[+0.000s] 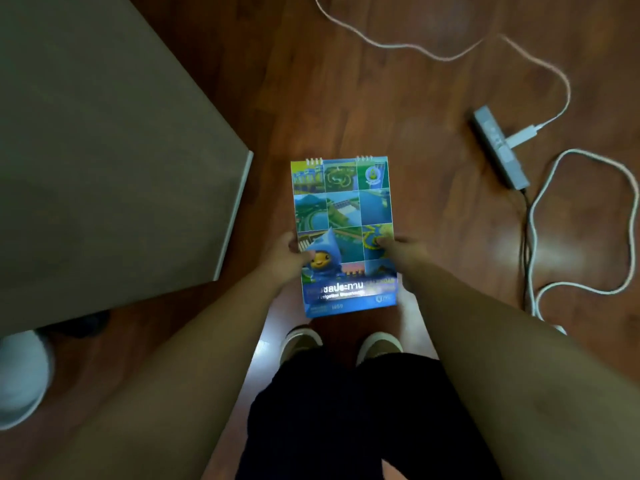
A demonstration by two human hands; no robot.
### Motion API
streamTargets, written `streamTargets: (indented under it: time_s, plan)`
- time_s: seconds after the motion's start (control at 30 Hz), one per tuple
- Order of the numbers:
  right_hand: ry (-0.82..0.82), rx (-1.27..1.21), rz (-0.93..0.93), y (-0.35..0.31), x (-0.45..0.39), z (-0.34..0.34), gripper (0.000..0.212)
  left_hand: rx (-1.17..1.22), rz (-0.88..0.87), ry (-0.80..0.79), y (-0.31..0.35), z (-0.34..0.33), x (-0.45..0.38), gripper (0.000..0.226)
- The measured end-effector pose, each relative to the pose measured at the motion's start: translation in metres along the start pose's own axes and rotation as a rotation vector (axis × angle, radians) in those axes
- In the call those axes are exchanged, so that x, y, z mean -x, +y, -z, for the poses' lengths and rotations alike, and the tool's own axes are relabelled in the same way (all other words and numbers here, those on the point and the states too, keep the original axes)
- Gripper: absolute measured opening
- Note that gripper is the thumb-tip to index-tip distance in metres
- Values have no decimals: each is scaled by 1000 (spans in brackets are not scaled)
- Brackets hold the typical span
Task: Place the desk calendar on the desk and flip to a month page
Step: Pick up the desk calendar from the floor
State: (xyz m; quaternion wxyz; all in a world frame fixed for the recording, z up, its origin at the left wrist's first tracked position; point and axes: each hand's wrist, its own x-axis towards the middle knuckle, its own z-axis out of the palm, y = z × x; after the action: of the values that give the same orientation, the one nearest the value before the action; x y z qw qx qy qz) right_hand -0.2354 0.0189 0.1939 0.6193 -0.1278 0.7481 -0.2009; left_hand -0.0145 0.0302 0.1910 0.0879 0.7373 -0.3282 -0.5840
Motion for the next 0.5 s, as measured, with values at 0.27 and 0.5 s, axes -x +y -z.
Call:
streamTargets:
  time_s: [0.27,0.5]
  plan:
    - [-59,21,149,-116,170,29,18,93,18,219,105,59,178,33]
    - [-298,87,271,-215,324,29,17,569,-124,252,183,123,329,69]
